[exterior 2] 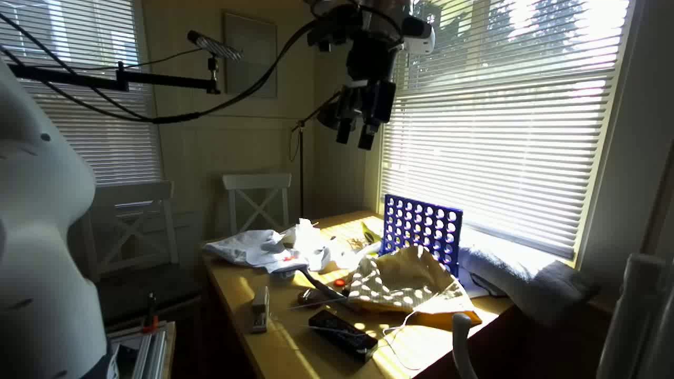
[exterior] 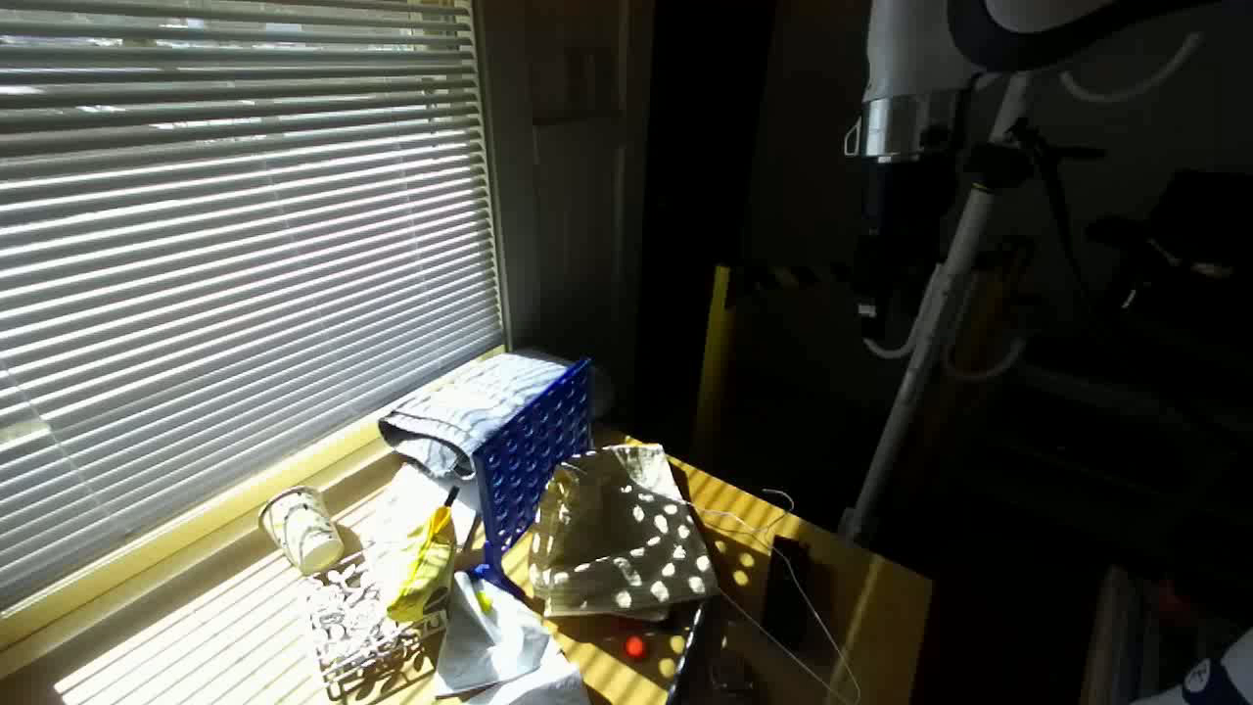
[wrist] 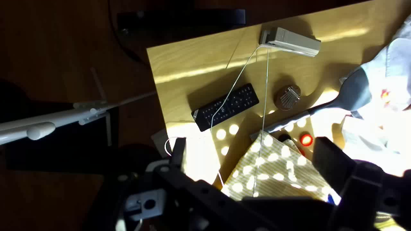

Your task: Put the hanger on the stand

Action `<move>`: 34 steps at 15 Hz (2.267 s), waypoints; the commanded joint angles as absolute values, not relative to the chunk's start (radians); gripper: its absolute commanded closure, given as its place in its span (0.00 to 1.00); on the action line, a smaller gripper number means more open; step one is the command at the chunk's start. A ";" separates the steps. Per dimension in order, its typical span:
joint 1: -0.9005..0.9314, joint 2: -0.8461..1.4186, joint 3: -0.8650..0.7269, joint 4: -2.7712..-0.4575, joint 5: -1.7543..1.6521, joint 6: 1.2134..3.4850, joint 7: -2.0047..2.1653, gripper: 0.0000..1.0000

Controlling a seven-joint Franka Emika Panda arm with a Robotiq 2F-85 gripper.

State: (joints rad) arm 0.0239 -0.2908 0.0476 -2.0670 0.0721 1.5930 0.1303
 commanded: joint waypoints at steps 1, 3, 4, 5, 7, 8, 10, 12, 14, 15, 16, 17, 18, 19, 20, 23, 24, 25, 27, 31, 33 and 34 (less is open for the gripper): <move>0.023 -0.290 0.048 -2.065 0.072 1.592 0.130 0.00; 0.023 -0.290 0.048 -2.065 0.072 1.592 0.130 0.00; 0.023 -0.290 0.048 -2.065 0.072 1.592 0.130 0.00; 0.023 -0.290 0.048 -2.065 0.072 1.592 0.130 0.00; 0.019 -0.275 0.054 -2.063 0.055 1.594 0.160 0.00; 0.014 -0.264 0.055 -2.066 0.043 1.603 0.175 0.00; 0.000 -0.247 0.050 -2.103 0.025 1.708 0.209 0.00; -0.008 -0.216 0.031 -2.156 0.045 1.860 0.196 0.00; -0.010 -0.172 0.012 -2.189 0.066 1.960 0.153 0.00; -0.010 -0.151 0.004 -2.203 0.071 2.002 0.135 0.00; -0.010 -0.127 -0.003 -2.210 0.077 2.034 0.110 0.00; -0.010 -0.105 -0.008 -2.217 0.080 2.059 0.089 0.00; -0.010 -0.086 -0.011 -2.225 0.079 2.079 0.069 0.00; -0.009 -0.066 -0.014 -2.230 0.086 2.090 0.044 0.00; -0.009 -0.053 -0.014 -2.243 0.082 2.103 0.028 0.00; -0.009 -0.045 -0.009 -2.241 0.055 2.083 0.046 0.00; -0.009 -0.033 -0.009 -2.248 0.055 2.088 0.037 0.00; -0.009 -0.025 -0.009 -2.250 0.055 2.090 0.031 0.00; -0.008 -0.021 -0.009 -2.250 0.055 2.091 0.028 0.00; -0.004 -0.055 -0.004 -2.301 0.045 2.121 0.023 0.00; -0.001 -0.069 -0.001 -2.345 0.044 2.165 0.006 0.00; -0.001 -0.071 -0.001 -2.364 0.061 2.175 -0.013 0.00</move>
